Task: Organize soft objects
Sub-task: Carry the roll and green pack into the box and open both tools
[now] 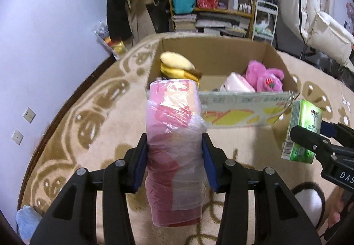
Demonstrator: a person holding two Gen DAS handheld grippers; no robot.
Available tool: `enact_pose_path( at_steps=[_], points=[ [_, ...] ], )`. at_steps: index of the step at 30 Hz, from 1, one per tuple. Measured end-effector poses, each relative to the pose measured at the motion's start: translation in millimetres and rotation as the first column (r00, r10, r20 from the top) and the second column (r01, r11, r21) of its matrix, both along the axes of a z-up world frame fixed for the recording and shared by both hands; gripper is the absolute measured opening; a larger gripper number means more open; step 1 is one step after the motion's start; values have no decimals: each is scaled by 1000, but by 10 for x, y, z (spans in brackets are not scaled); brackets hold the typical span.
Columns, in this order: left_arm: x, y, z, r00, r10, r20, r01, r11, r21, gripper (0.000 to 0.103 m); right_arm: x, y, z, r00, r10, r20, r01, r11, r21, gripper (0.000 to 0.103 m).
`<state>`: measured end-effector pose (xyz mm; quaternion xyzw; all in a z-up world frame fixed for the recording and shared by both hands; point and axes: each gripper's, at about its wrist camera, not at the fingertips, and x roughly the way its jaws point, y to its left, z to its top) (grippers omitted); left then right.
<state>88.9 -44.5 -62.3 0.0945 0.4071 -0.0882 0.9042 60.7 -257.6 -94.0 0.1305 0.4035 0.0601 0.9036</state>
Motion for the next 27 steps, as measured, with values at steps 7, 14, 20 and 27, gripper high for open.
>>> enact_pose_path(
  at_steps=[7, 14, 20, 27],
  points=[
    [-88, -53, 273, 996, -10, 84, 9, 1000, 10, 44, 49, 29, 178, 999, 11, 46, -11, 1000, 3, 66],
    [11, -114, 430, 988, -24, 153, 18, 999, 38, 44, 184, -17, 340, 996, 8, 87, -7, 1000, -16, 66],
    [263, -150, 501, 984, -22, 176, 18, 1000, 21, 44, 394, -79, 455, 993, -5, 115, 10, 999, -42, 66],
    [548, -231, 509, 977, -23, 210, 20, 1000, 17, 44, 695, -137, 546, 990, -9, 142, 22, 996, -91, 66]
  ],
)
